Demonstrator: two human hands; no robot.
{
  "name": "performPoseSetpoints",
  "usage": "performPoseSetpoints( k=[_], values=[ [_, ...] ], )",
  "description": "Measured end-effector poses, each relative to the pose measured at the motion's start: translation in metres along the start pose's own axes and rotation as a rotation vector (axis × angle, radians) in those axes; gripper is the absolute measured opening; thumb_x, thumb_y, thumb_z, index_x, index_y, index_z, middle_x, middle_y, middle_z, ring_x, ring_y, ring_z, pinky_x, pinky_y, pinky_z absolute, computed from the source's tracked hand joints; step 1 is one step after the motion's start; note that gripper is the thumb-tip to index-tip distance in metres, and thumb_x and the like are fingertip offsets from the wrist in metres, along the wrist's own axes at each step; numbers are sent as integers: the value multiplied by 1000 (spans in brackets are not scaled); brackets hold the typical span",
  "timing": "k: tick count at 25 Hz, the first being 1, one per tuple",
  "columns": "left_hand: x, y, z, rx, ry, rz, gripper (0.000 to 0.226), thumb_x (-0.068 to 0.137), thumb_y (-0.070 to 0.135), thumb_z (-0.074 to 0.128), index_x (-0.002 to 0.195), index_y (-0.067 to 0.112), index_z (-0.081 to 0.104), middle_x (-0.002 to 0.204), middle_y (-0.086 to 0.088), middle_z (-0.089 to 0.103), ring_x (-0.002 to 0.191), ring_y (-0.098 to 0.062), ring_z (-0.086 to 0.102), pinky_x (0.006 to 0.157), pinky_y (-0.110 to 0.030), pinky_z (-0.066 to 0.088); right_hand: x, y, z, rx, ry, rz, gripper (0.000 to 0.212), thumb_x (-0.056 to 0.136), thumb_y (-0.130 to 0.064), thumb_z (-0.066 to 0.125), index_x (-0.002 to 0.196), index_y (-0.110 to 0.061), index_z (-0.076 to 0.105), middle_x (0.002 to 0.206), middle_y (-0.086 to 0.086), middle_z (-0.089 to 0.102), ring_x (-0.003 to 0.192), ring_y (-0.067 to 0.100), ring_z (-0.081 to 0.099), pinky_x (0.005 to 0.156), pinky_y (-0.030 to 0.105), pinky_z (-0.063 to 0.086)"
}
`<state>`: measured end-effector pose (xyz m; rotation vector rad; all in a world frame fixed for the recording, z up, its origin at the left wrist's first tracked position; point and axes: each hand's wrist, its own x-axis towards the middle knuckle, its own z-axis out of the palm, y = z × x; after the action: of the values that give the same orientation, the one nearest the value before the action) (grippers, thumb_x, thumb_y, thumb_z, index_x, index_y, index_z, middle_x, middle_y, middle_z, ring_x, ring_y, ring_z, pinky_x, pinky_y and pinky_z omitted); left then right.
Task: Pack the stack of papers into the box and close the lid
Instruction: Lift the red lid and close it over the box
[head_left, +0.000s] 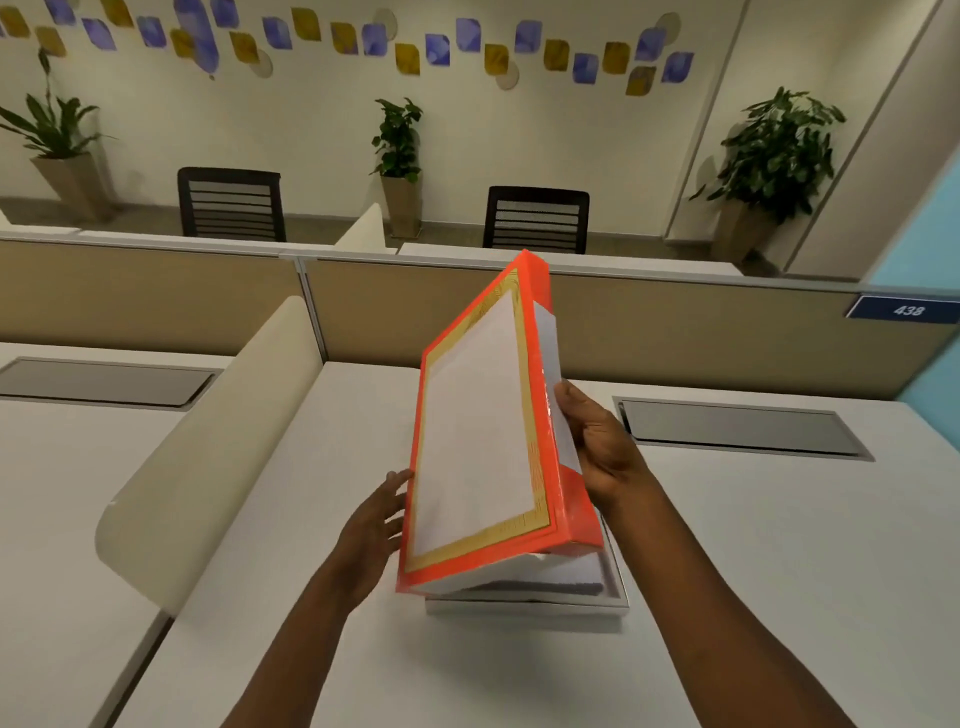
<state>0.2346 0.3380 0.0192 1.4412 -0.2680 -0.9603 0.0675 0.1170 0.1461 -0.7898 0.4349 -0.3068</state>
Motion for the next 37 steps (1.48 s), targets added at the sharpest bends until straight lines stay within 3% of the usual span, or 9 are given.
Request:
performPoseSetpoints(
  k=[4,6,8,12,16,21,28,32,37],
  values=[
    [3,-9,17,13,22,146,44,81,51,69,123,58,59,121,22,71,106,-21,74,73,-37,65,-9,-16,-43,-266,313,-189,40,100,-32,56,131,-7,55,117,21,67,92,33,71,79,49,63],
    [5,-12,24,53,36,166,57,81,44,69,135,50,52,127,17,68,106,-25,73,79,-42,65,-10,-15,-63,-504,511,-218,30,101,-35,54,113,-10,66,110,17,73,88,28,73,69,40,62],
    [8,-18,29,96,86,172,65,87,37,68,147,35,44,136,8,61,113,-25,68,85,-39,64,-11,-7,-82,-606,579,-201,29,103,-40,48,102,-20,69,107,11,73,86,23,72,65,34,57],
    [12,-35,42,165,87,159,56,97,25,63,149,30,43,136,3,60,109,-18,68,77,-26,64,-6,25,-128,-733,486,-127,34,102,-44,46,125,-27,64,120,5,71,98,26,72,85,49,60],
    [15,-45,48,281,103,96,65,97,30,64,155,29,34,143,-1,55,110,-19,65,92,-41,60,1,62,-161,-897,454,-44,46,104,-33,46,150,-35,39,138,0,60,113,27,65,100,52,53],
    [19,-50,49,343,93,12,69,97,32,64,156,27,29,149,-3,50,126,-31,59,105,-53,53,6,88,-176,-916,486,31,48,105,-35,41,152,-32,33,146,3,53,123,30,58,106,56,48],
    [21,-64,47,406,106,18,68,99,36,60,158,28,27,150,-2,50,114,-20,58,103,-48,53,6,99,-178,-972,531,53,49,106,-39,39,153,-29,31,146,2,51,125,29,55,108,52,47],
    [21,-71,48,439,112,26,70,99,38,59,159,27,24,152,-1,49,126,-27,58,105,-50,52,1,103,-178,-1038,586,-3,44,104,-39,43,147,-28,40,137,3,59,107,21,59,98,43,51],
    [20,-81,47,477,134,59,68,100,38,58,159,28,26,152,0,49,124,-23,58,105,-47,51,-9,120,-179,-1123,657,-45,46,104,-40,42,147,-23,44,136,6,62,116,29,62,100,44,51]
  ],
)
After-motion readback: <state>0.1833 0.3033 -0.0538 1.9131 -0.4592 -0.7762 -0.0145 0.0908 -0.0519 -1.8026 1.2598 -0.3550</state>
